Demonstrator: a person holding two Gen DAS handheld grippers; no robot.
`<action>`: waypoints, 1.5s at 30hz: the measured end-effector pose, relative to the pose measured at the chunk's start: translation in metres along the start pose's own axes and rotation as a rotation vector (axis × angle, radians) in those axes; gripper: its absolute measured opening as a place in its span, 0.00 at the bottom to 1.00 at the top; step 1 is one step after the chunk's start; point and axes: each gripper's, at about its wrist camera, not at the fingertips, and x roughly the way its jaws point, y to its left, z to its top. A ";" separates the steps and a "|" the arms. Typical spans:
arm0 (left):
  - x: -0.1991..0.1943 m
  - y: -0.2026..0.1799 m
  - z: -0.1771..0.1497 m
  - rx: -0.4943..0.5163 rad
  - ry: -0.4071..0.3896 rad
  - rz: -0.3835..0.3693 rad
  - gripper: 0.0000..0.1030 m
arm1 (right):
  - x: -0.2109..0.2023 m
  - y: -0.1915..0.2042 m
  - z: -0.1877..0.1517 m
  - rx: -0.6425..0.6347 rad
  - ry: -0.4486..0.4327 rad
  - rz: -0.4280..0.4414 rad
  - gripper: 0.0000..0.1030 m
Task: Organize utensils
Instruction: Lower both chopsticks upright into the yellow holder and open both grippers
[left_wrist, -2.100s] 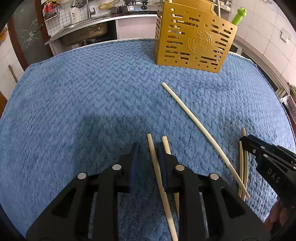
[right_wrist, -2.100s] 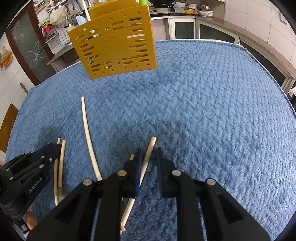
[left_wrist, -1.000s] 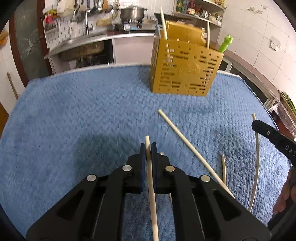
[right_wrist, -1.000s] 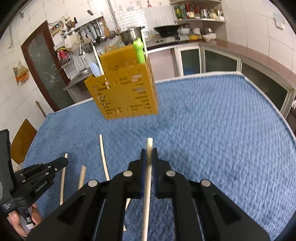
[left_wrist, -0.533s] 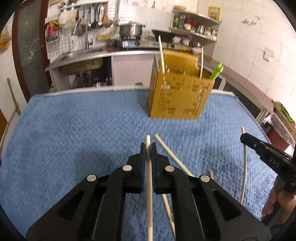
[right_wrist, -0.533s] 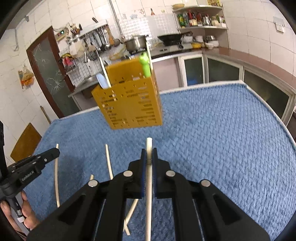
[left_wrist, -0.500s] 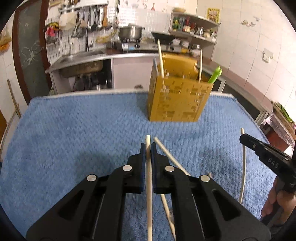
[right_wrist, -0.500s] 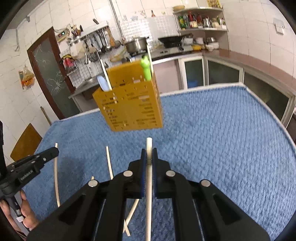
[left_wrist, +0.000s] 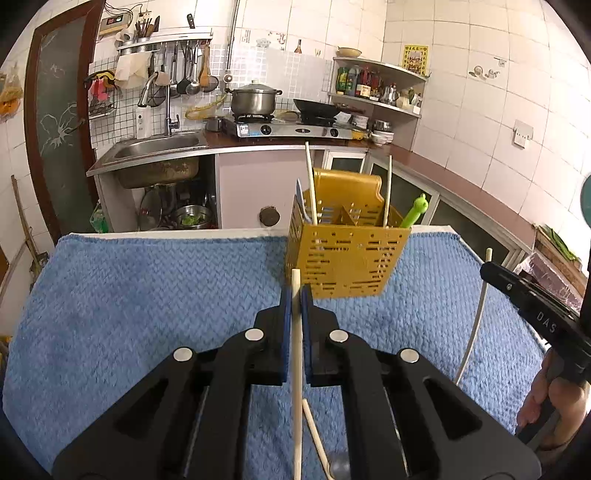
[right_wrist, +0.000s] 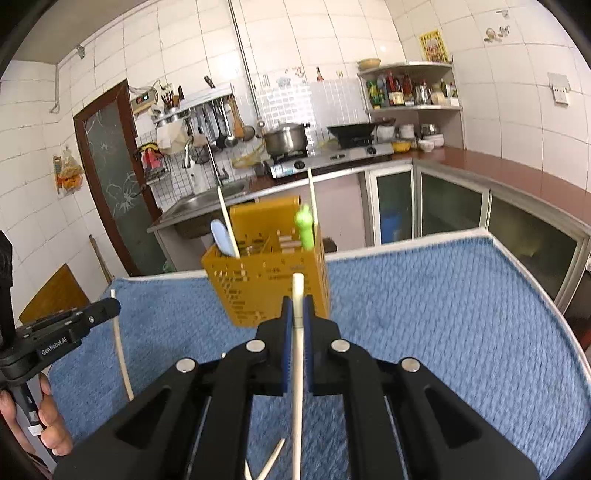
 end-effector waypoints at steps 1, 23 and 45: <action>0.000 0.000 0.002 0.000 -0.003 -0.001 0.04 | 0.000 0.001 0.005 -0.002 -0.009 0.002 0.06; -0.005 -0.035 0.174 0.051 -0.294 -0.021 0.04 | 0.022 0.041 0.177 -0.074 -0.323 -0.006 0.06; 0.128 -0.029 0.112 0.081 -0.137 0.005 0.04 | 0.127 0.013 0.118 -0.124 -0.201 -0.039 0.06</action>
